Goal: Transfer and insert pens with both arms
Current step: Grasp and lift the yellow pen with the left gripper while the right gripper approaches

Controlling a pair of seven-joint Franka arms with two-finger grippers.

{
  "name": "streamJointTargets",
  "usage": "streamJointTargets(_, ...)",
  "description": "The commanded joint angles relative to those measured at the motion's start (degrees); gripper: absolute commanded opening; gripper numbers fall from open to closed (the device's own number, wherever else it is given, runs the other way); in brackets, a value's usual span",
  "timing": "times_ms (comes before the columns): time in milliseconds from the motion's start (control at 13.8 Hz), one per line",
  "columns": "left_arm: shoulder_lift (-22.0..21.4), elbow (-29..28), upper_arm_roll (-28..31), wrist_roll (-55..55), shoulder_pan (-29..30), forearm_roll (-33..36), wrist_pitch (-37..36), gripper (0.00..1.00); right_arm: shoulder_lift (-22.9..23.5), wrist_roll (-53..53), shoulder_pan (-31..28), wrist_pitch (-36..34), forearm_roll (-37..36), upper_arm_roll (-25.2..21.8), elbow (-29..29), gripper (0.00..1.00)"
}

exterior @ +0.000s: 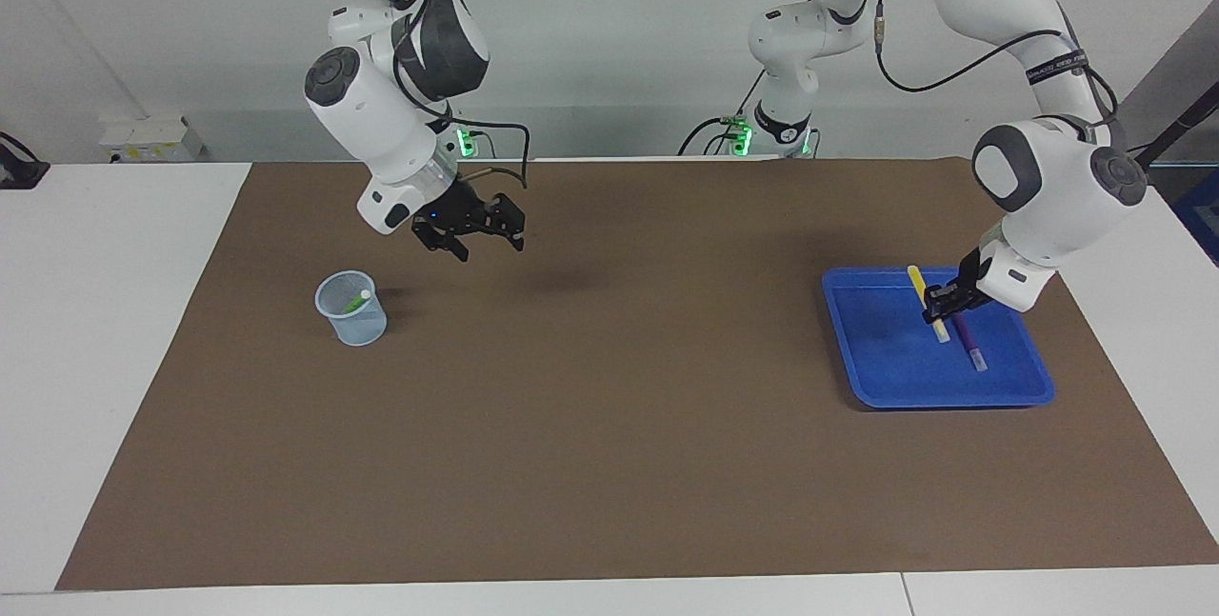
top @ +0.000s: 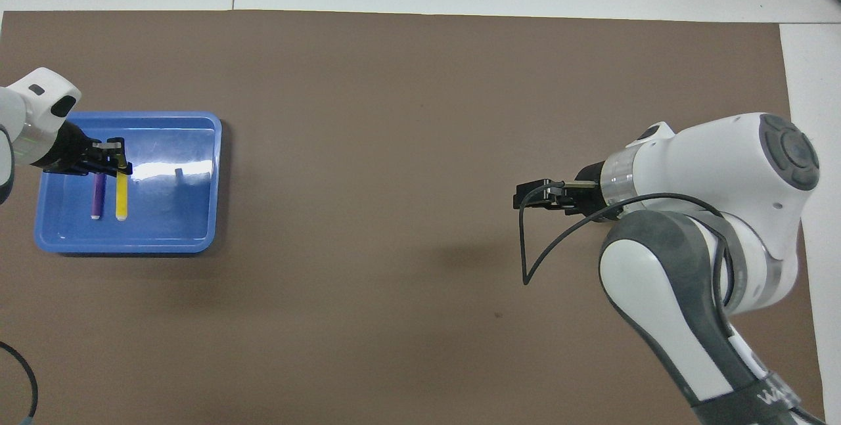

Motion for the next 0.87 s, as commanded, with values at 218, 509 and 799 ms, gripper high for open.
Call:
streamJointTargets(218, -4.90, 3.28, -1.20, -14.84, -0.56, -3.73, -9.28, 0.00, -0.24, 2.55, 0.72, 2.92, 5.88, 0.01, 0.30, 1.00)
streamJointTargets(509, -7.98, 3.28, -1.37, -26.96, -0.56, -9.08, -12.79, 0.00, -0.32, 4.65, 0.89, 2.30, 11.87, 0.01, 3.90, 1.00)
streamJointTargets(799, -11.75, 2.40, -2.16, -42.33, -0.56, -14.35, -15.34, 0.00, -0.68, 10.72, 2.30, 3.62, 17.83, 0.71, 5.13, 1.00)
